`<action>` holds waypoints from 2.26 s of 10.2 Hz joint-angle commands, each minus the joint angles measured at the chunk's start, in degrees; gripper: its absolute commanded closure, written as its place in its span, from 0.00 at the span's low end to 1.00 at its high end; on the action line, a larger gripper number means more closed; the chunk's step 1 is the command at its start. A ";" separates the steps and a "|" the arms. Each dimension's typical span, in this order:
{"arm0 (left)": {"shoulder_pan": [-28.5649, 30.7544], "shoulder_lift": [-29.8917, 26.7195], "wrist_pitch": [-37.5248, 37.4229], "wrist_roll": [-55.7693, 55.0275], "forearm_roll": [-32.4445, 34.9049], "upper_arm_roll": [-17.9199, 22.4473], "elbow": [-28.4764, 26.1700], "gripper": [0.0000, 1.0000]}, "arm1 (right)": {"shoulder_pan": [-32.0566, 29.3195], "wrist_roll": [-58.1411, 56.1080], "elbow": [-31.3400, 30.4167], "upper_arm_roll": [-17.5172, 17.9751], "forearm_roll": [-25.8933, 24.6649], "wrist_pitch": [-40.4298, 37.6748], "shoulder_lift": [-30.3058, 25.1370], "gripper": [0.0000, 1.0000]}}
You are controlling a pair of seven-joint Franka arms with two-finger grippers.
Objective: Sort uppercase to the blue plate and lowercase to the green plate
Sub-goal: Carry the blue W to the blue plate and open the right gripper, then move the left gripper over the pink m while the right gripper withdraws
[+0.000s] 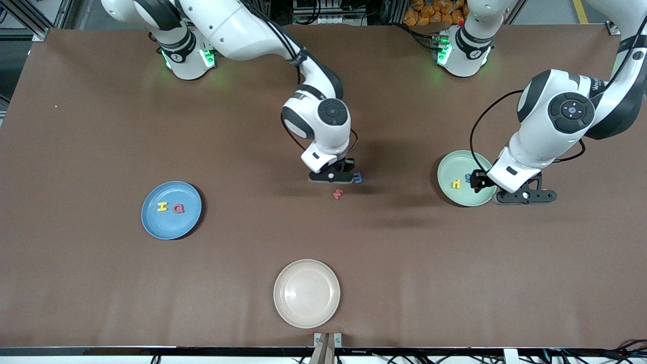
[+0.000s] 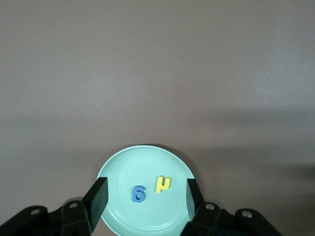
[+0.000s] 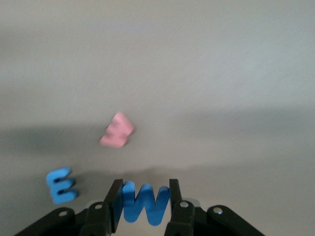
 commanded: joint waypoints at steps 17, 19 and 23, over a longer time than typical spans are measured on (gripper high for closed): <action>-6.85 3.35 1.91 -9.34 -6.80 -1.18 2.49 0.31 | -40.44 -43.48 -14.48 -4.74 1.09 2.38 -4.97 1.00; -11.93 7.55 7.53 -8.85 -4.96 -0.83 2.58 0.30 | -40.43 -43.57 -13.70 -4.66 2.06 3.10 -4.62 0.84; -22.47 23.01 10.11 -7.61 15.42 0.92 6.52 0.30 | -40.44 -43.48 -13.78 -4.31 2.41 -1.27 -9.69 0.00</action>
